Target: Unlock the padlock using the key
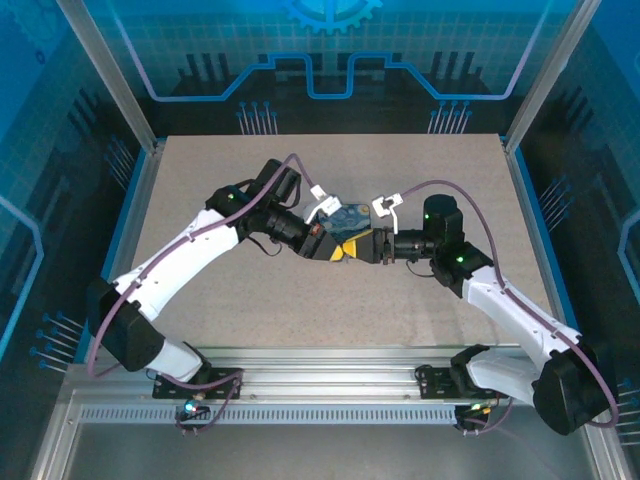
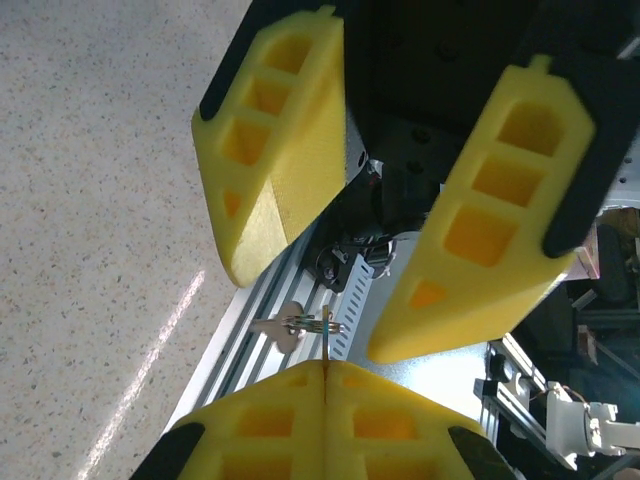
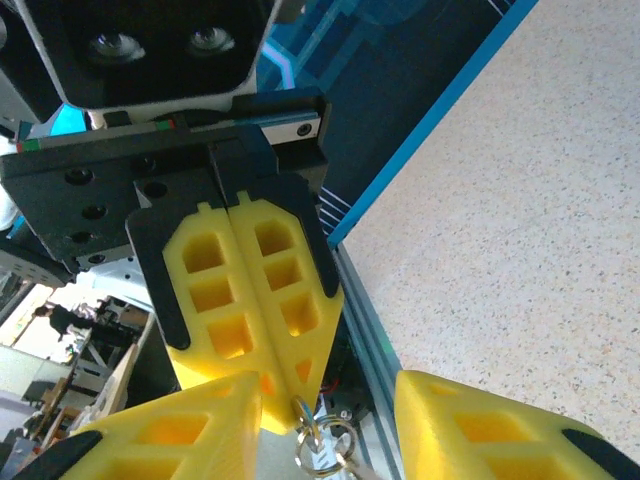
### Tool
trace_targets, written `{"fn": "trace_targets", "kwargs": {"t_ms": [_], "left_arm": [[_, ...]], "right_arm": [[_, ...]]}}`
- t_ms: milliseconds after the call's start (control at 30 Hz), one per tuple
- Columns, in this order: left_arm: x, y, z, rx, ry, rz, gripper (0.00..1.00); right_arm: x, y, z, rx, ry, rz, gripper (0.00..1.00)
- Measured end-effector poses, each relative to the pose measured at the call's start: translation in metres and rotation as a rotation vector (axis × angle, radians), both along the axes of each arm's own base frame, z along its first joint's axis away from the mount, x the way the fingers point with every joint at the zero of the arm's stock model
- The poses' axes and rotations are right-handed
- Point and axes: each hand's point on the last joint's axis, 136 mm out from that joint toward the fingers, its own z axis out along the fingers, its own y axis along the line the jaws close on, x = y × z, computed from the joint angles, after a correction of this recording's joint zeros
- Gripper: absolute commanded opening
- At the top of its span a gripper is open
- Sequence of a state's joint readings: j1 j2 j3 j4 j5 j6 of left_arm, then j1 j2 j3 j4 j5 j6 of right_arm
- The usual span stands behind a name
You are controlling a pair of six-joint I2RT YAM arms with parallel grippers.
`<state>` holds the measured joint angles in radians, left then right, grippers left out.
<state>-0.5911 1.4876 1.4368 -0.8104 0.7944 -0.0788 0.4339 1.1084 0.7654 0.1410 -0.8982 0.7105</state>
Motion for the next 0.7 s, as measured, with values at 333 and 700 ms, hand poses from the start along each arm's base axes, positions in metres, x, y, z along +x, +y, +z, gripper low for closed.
{"fn": "trace_targets", "kwargs": {"t_ms": [333, 700], "left_arm": [[-0.0008, -0.0001, 0.0014, -0.013, -0.011, -0.003, 0.0], [-0.0018, 0.0035, -0.0009, -0.015, -0.01, 0.004, 0.0]], "right_arm": [[-0.004, 0.0014, 0.0004, 0.002, -0.012, 0.023, 0.19], [-0.0085, 0.0026, 0.0005, -0.006, -0.037, 0.049, 0.0]]}}
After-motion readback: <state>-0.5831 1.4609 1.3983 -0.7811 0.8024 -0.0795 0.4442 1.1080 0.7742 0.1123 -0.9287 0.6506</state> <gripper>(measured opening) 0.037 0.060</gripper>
